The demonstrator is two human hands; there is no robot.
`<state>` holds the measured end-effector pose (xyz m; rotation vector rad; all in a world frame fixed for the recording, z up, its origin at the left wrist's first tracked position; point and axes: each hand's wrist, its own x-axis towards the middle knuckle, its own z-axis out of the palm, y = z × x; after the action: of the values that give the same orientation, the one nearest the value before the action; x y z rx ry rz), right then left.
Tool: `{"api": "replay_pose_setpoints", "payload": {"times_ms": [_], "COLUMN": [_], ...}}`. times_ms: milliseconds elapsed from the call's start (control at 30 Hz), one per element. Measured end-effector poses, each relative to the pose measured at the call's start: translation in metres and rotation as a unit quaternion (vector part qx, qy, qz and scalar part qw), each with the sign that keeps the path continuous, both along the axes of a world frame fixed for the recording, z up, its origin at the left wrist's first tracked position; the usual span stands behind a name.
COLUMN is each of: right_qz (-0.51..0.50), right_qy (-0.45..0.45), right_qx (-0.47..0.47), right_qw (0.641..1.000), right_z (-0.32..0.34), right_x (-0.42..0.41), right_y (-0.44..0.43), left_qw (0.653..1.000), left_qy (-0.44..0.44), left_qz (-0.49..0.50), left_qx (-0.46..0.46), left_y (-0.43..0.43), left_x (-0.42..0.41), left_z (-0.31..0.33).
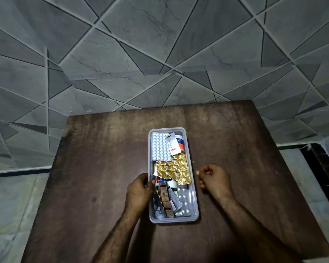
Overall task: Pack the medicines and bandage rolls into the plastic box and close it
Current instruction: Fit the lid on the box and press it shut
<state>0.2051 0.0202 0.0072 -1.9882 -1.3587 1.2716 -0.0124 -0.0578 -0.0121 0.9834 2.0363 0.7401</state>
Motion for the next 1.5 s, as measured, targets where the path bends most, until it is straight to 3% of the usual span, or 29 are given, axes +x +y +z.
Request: {"api": "replay_pose_setpoints", "payload": {"times_ms": [300, 767, 1000, 1167, 1500], "right_qz": [0.076, 0.107, -0.016, -0.077, -0.127], "right_qy": [-0.126, -0.154, 0.046, 0.186, 0.27], "right_qx": [-0.029, -0.059, -0.154, -0.14, -0.074], "right_qw": [0.989, 0.981, 0.987, 0.969, 0.952], "right_z": [-0.041, -0.045, -0.052, -0.04, 0.019], "right_x": [-0.01, -0.029, -0.018, 0.002, 0.049], "right_y": [-0.008, -0.006, 0.006, 0.008, 0.027], "left_qw": [1.0, 0.998, 0.998, 0.996, 0.998], "left_qy": [-0.016, -0.035, -0.041, -0.073, -0.047], "left_qz": [0.004, 0.046, 0.048, 0.055, 0.032], "left_qx": [0.008, 0.01, 0.006, 0.011, 0.014], "left_y": [-0.004, -0.016, -0.019, -0.019, -0.008], "left_x": [-0.002, -0.036, -0.04, -0.038, -0.023], "left_z": [-0.005, -0.007, -0.002, -0.007, -0.006]}}
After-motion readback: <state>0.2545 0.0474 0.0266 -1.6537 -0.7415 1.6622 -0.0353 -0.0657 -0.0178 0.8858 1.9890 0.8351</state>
